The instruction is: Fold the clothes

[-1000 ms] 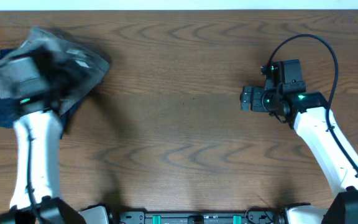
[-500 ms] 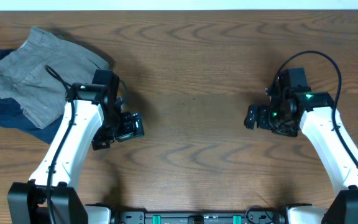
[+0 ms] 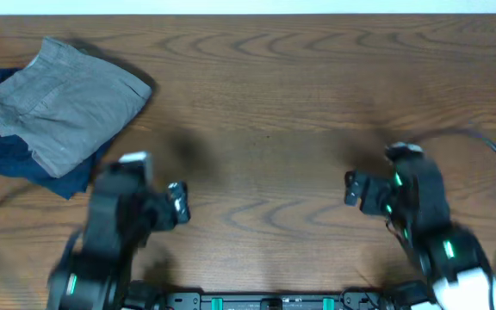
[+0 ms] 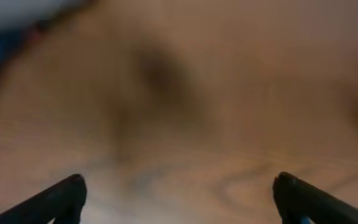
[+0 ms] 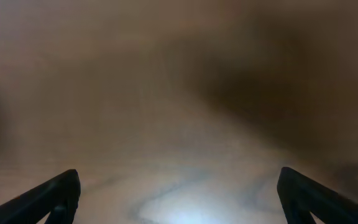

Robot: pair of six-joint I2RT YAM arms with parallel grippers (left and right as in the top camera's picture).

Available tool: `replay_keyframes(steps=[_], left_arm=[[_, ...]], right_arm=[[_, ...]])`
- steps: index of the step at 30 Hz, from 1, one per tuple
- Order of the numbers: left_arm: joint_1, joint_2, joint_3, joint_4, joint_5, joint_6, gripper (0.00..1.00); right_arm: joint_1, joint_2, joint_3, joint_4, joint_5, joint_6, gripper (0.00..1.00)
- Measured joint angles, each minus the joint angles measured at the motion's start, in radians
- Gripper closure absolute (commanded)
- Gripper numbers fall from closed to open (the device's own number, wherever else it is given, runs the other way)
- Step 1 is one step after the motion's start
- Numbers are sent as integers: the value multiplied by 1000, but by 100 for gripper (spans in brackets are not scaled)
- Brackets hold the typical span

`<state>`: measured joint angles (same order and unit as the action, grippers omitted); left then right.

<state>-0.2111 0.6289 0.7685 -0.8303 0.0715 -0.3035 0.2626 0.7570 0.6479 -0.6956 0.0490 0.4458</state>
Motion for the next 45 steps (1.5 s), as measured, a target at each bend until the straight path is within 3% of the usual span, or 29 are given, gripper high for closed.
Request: replay_keyframes(steps=[3, 10, 33, 36, 45], left_arm=[[-2, -195, -34, 10, -39, -6, 2], [-3, -419, -42, 13, -71, -8, 2], [-3, -436, -42, -43, -79, -10, 2], [-3, -436, -42, -72, -79, -10, 2], [-4, -437, -43, -167, -79, -10, 2]], right_arm=[[17, -201, -39, -12, 69, 22, 1], [23, -432, -50, -66, 128, 42, 1], [22, -463, -60, -330, 143, 45, 1], [4, -510, -83, -266, 134, 13, 1], [-145, -739, -341, 270, -11, -276, 1]])
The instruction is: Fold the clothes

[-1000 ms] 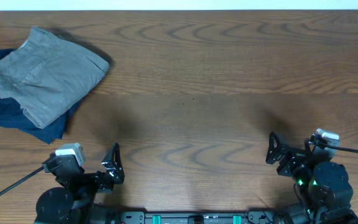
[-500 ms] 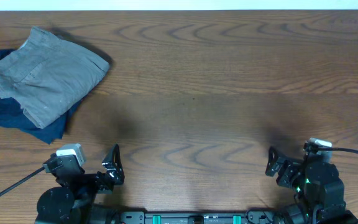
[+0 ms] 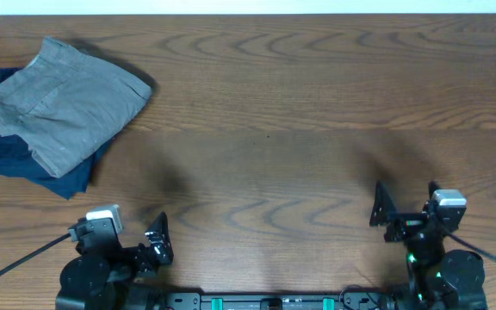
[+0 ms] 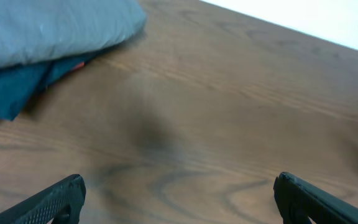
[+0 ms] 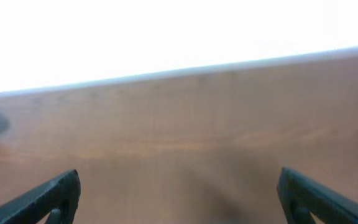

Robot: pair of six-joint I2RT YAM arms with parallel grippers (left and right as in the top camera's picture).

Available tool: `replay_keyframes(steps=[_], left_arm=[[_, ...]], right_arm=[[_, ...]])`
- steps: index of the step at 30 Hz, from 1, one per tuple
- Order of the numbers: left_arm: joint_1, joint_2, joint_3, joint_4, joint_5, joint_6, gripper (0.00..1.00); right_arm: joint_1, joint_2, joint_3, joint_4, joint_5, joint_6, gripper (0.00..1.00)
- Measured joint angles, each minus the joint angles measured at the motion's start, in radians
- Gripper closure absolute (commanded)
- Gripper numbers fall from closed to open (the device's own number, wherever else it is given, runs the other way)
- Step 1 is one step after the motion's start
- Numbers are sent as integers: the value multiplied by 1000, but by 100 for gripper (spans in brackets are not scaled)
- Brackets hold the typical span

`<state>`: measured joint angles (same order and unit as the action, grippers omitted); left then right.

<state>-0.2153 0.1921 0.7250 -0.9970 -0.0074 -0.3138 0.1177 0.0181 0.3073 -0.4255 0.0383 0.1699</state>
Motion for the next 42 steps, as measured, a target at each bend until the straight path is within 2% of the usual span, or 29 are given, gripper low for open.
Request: replay_keyframes(steps=[5, 8, 12, 42], left_arm=[[-1, 0, -1, -31, 0, 0, 2], [-2, 0, -1, -50, 0, 0, 2], [-2, 0, -1, -56, 0, 0, 2], [4, 0, -1, -68, 0, 1, 2]], right_arm=[[-28, -6, -172, 303, -34, -84, 1], [-30, -8, -267, 412, -44, -128, 1], [-30, -3, -301, 358, -68, -150, 1], [-30, -5, -301, 360, -91, -167, 1]])
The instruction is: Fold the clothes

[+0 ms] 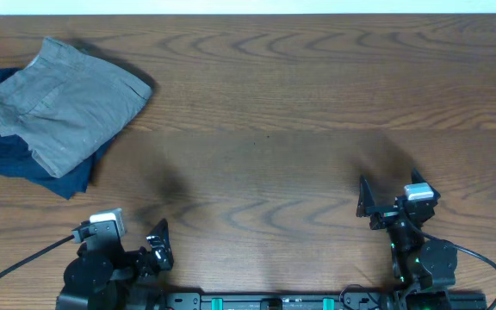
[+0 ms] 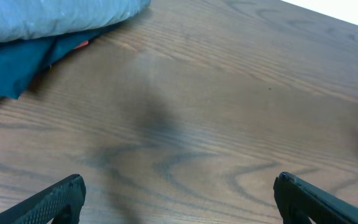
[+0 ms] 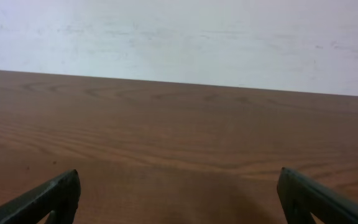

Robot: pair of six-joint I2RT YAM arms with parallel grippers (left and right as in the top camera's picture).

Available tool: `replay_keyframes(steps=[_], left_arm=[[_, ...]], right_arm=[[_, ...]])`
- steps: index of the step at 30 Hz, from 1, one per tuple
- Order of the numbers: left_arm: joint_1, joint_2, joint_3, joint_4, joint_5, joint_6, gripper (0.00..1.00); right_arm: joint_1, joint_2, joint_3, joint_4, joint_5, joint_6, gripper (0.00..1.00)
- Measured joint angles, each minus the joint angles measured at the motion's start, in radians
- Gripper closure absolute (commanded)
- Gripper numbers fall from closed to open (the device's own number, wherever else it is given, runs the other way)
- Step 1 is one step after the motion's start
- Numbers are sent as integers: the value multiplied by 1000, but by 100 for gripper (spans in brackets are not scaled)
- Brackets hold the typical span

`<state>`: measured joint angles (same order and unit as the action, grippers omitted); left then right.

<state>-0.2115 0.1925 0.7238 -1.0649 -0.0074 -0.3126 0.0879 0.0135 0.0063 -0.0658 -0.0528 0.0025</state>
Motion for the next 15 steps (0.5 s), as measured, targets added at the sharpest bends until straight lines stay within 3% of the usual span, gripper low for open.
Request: replay_keyframes(steps=[6, 15], left_arm=[[113, -5, -29, 20, -4, 3, 2], [201, -143, -365, 390, -4, 3, 2]], right_arm=[[0, 0, 0, 0, 0, 0, 1], [0, 0, 0, 0, -1, 0, 1]])
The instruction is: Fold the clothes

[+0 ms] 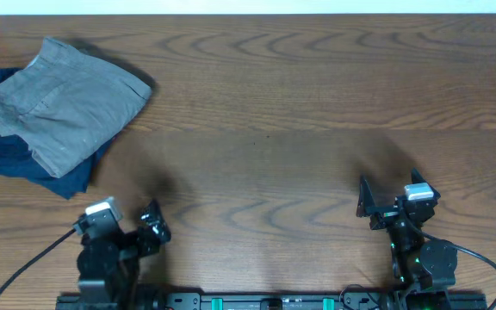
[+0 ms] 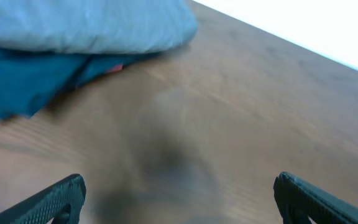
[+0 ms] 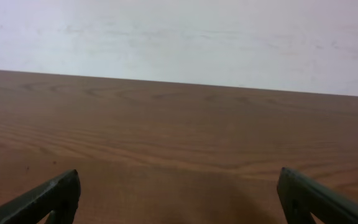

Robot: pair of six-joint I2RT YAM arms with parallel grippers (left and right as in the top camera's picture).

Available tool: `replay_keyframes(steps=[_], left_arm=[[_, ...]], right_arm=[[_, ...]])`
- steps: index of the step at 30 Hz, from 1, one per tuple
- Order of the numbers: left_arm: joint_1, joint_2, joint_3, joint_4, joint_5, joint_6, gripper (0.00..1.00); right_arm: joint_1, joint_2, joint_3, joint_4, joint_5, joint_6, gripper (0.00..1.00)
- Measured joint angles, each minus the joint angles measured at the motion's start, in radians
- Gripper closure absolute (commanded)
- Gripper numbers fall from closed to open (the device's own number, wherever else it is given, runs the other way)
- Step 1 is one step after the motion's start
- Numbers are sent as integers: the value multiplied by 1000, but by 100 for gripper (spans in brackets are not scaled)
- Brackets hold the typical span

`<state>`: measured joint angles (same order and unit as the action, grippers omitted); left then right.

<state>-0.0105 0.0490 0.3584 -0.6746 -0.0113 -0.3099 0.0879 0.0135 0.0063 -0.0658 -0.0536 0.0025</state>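
Note:
A folded grey garment (image 1: pixel 67 102) lies on top of a folded dark blue garment (image 1: pixel 7 159) at the table's far left. The left wrist view shows the same grey (image 2: pixel 79 25) over blue (image 2: pixel 23 84) stack, blurred. My left gripper (image 1: pixel 123 224) sits near the front edge, below the stack, open with nothing between its fingers (image 2: pixel 55 202). At the front right my right gripper (image 1: pixel 390 202) is open and empty, its fingertips (image 3: pixel 309 199) over bare wood.
The wooden table (image 1: pixel 274 103) runs across the view, with a pale wall (image 3: pixel 179 37) behind its far edge. Arm bases and cables sit along the front edge.
My left gripper has shifted slightly forward and turned toward the folded stack, which now sits larger in the left wrist view. The right arm has not moved.
Both arms were extended over the middle of the table, grippers open, with the folded stack at far left. Then both were drawn back to the front edge. The right stayed there, and the left now points toward the stack.

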Motion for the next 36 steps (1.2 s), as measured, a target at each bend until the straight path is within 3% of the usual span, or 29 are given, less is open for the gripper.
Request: replay_keyframes(steps=[7, 10, 36], left_arm=[[7, -38, -261, 473, 0, 0, 2], [7, -39, -314, 602, 0, 1, 2], [8, -39, -321, 618, 0, 4, 2]], right_arm=[[0, -1, 0, 0, 0, 0, 1], [0, -1, 0, 0, 0, 0, 1], [0, -1, 0, 0, 0, 0, 1]])
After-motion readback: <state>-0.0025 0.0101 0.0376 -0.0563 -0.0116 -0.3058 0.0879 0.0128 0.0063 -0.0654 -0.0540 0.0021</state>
